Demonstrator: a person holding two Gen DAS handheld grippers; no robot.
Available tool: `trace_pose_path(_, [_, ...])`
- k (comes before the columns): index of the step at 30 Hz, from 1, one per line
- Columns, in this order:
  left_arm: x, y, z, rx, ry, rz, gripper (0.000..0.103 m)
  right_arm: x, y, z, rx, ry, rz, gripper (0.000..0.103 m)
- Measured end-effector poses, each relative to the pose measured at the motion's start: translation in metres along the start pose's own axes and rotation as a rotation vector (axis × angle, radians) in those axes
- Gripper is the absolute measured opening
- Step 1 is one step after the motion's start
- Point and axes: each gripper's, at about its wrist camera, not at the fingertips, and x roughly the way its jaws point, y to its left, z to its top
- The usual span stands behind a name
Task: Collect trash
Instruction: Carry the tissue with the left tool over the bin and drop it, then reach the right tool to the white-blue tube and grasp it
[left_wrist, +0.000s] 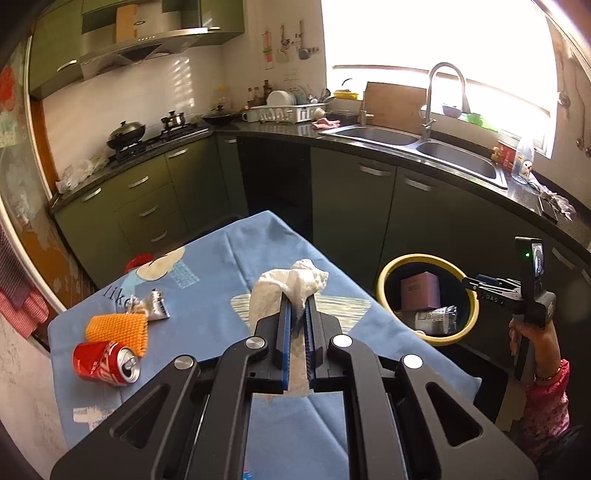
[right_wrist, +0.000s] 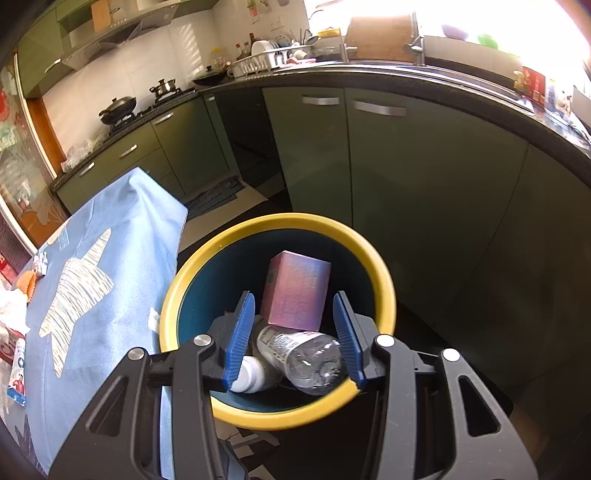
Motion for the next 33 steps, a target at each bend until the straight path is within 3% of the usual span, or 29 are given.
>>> trace_pose_path(10, [0.051, -0.094, 0.048, 0.117, 0.01, -0.178, 0.007, -0.022, -0.054, -0.004, 0.076, -0.024, -0.066, 0.043])
trace_pose_path(18, [0.141, -0.167, 0.053, 0.178, 0.139, -0.268, 0.008, -0.026, -0.095, -0.014, 0.148, -0.014, -0.098, 0.043])
trace_pose_path(19, [0.154, -0.176, 0.05, 0.182, 0.161, -0.276, 0.012, -0.025, -0.098, -0.015, 0.153, -0.012, -0.097, 0.044])
trace_pose_path(22, [0.177, -0.192, 0.041, 0.188, 0.193, -0.285, 0.044, -0.023, -0.101, -0.017, 0.157, -0.006, -0.091, 0.046])
trace_pose_path(28, [0.142, -0.179, 0.036, 0.182, 0.098, -0.243, 0.058, -0.022, -0.095, -0.015, 0.14, -0.004, -0.075, 0.046])
trace_pose_path(33, [0.079, -0.13, 0.026, 0.108, 0.026, -0.209, 0.066, -0.023, -0.075, -0.015, 0.108, 0.0, -0.045, 0.047])
